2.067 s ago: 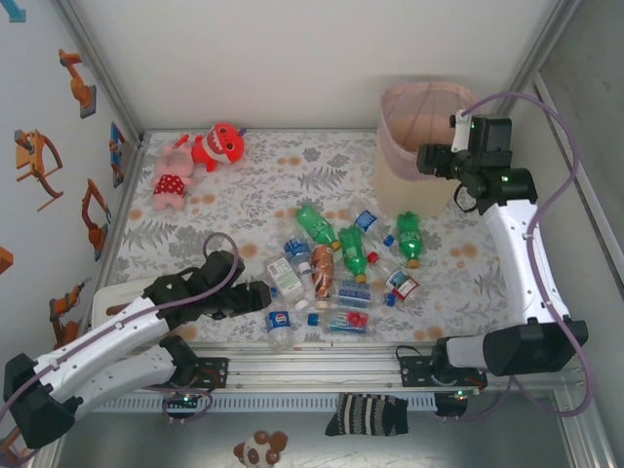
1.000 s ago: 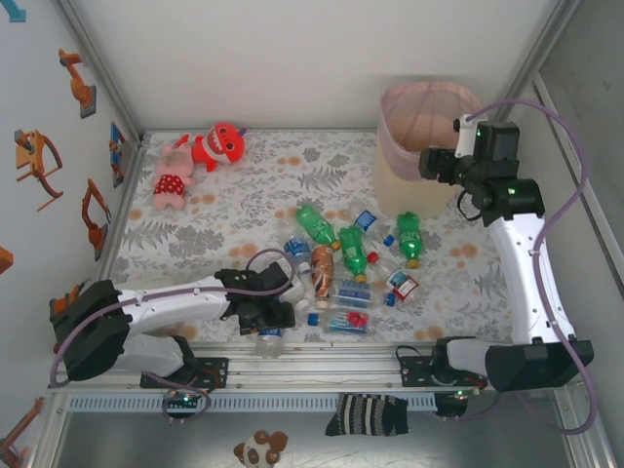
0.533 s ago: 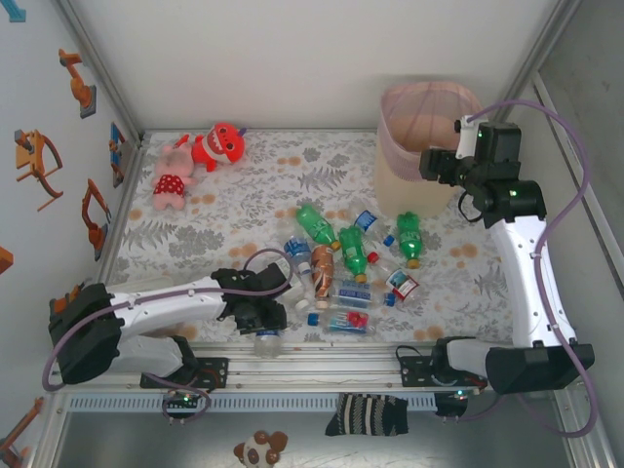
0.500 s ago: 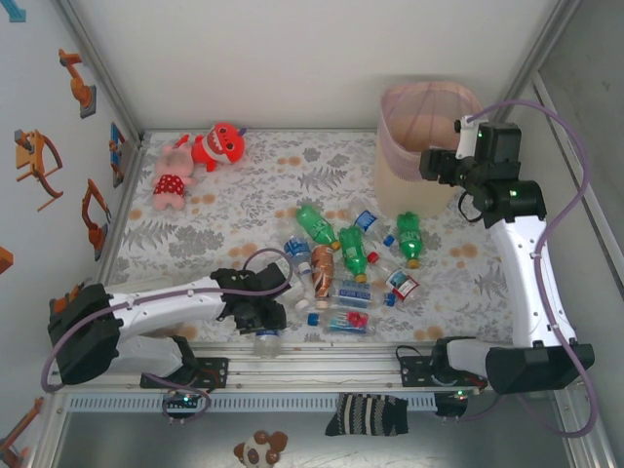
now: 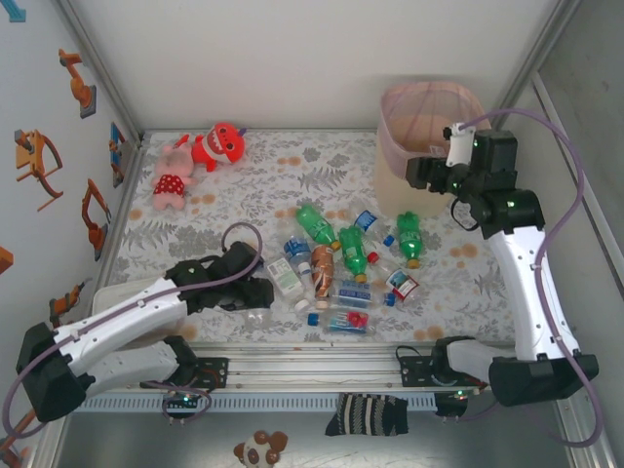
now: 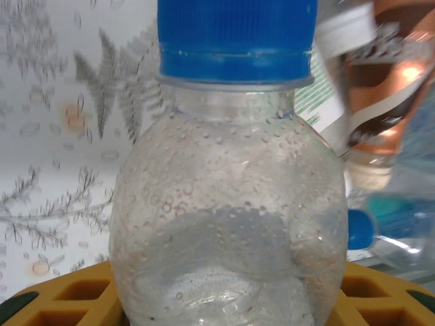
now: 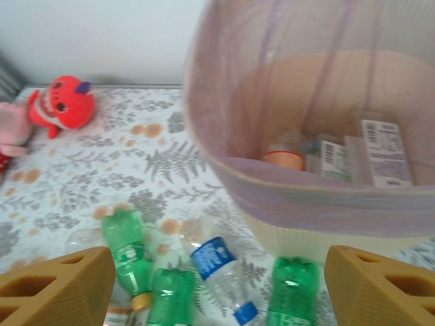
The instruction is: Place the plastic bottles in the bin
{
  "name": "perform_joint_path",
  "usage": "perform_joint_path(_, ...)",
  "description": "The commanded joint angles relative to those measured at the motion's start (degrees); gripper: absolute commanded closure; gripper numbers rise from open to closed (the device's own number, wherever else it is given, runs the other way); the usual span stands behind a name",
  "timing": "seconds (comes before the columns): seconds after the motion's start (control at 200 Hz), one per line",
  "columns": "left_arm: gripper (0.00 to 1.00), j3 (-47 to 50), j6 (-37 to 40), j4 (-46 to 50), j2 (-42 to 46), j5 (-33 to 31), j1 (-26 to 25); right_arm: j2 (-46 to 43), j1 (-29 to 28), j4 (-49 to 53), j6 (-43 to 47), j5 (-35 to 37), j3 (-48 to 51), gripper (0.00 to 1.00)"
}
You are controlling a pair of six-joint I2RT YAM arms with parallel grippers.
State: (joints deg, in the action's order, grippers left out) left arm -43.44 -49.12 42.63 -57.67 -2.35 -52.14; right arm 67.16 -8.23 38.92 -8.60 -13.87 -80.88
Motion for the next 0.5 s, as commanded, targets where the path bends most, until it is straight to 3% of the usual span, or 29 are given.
perform_joint_path(0.0,0.49,-2.5,10.6,-6.7,1.5,2.6,2.7,-2.1,-2.3,-4.0,-1.8,-5.3,1.2,0.2)
perform_joint_path(0.215,0.54,-6.3,22.5,-18.4,-3.2,11.9,6.8,-4.0,-8.3,-11.2,-4.4,-12.4,4.5,0.21)
perform_joint_path(0.496,0.56,-12.9,35.9,-30.1,-9.3,28.1,7.0,-5.7,-15.0,-16.2,-5.7,-20.2,6.4,0.21)
